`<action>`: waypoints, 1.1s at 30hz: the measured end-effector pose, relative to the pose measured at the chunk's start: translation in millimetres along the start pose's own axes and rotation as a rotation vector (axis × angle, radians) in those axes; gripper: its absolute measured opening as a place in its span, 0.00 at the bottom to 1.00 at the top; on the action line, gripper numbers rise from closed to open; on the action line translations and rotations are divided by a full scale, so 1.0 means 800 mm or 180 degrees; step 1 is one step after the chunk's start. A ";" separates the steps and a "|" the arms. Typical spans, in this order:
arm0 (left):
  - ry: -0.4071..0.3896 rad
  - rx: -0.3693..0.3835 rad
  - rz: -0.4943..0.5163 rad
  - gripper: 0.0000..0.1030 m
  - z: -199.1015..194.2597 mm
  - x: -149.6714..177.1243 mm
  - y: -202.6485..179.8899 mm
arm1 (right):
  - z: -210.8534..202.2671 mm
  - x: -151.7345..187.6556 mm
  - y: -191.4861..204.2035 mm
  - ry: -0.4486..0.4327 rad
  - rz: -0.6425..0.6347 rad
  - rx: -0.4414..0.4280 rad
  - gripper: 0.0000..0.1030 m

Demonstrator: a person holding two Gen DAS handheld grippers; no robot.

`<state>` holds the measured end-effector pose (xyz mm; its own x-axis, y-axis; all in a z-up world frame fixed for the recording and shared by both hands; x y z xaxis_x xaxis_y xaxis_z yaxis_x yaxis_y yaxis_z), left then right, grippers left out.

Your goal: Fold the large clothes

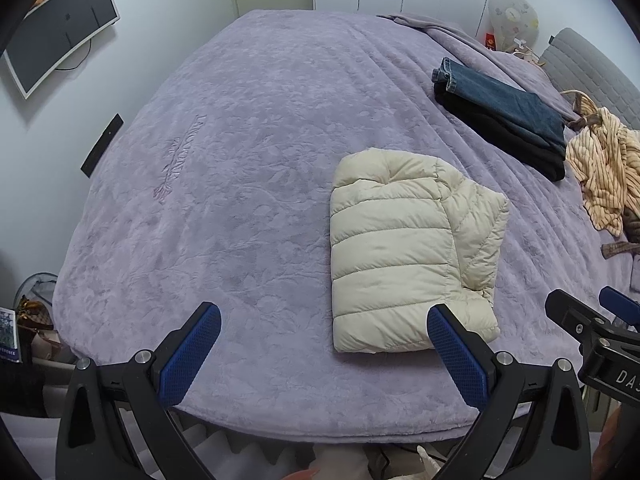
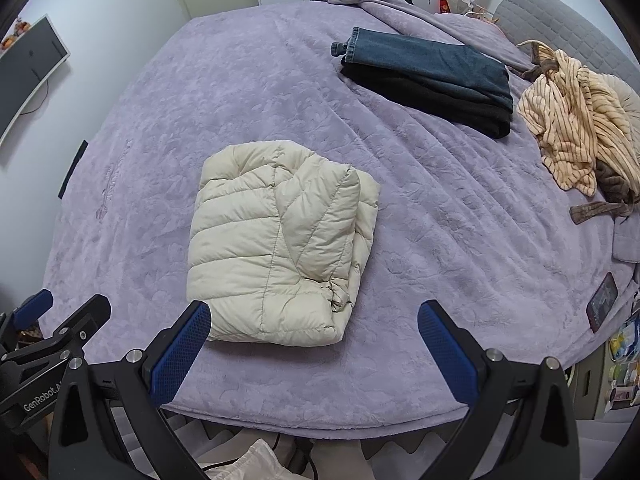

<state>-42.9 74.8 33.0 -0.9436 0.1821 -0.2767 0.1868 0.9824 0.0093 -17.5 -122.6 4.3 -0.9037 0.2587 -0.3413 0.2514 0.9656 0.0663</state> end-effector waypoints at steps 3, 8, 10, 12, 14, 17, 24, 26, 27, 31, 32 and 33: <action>0.0003 -0.0002 0.0001 1.00 0.000 0.000 0.000 | 0.000 0.000 0.000 0.0004 0.0001 -0.0001 1.00; 0.0001 0.0000 0.0003 1.00 0.000 0.000 0.000 | -0.001 0.001 0.000 -0.0001 0.0003 0.0005 1.00; 0.0001 -0.0005 0.0003 1.00 0.000 0.000 0.000 | 0.000 0.001 0.001 -0.0001 0.0005 0.0000 1.00; 0.0004 -0.0005 -0.0003 1.00 0.001 0.000 0.000 | 0.000 0.001 0.000 0.0001 0.0001 0.0001 1.00; 0.0005 -0.0004 -0.0009 1.00 0.001 0.000 0.000 | 0.000 0.001 0.001 0.0002 0.0003 0.0002 1.00; 0.0002 -0.0007 0.0005 1.00 0.002 -0.002 0.000 | -0.001 0.001 0.001 -0.0001 0.0008 0.0004 1.00; 0.0005 -0.0005 0.0003 1.00 0.002 -0.002 0.000 | 0.000 -0.001 -0.001 -0.0001 -0.0012 0.0011 1.00; 0.0006 -0.0005 0.0008 1.00 0.002 -0.003 0.001 | -0.001 0.000 -0.002 0.0001 -0.0014 0.0019 1.00; 0.0006 -0.0006 0.0007 1.00 0.002 -0.003 0.001 | 0.000 -0.002 -0.002 0.0002 -0.0022 0.0013 1.00; 0.0011 -0.0002 0.0007 1.00 0.002 -0.003 0.001 | 0.000 -0.002 -0.002 0.0004 -0.0023 0.0015 1.00; 0.0010 -0.0003 0.0007 1.00 0.002 -0.003 0.001 | 0.000 -0.002 -0.001 0.0003 -0.0023 0.0019 1.00; 0.0010 -0.0005 0.0005 1.00 0.002 -0.004 0.001 | 0.000 -0.002 -0.002 0.0005 -0.0024 0.0020 1.00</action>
<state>-39.6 74.9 31.9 -0.9441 0.1839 -0.2736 0.1879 0.9821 0.0114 -16.4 -124.4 4.8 -0.9061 0.2513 -0.3403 0.2466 0.9674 0.0578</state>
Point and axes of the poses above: each gripper's, at about its wrist camera, not at the fingertips, and z roughly the way its jaws point, y to its left, x to its underside, the point moved 2 cm from there along z, roughly the way its jaws point, and after that the axes turned 9 degrees about y, right-handed, at the moved point
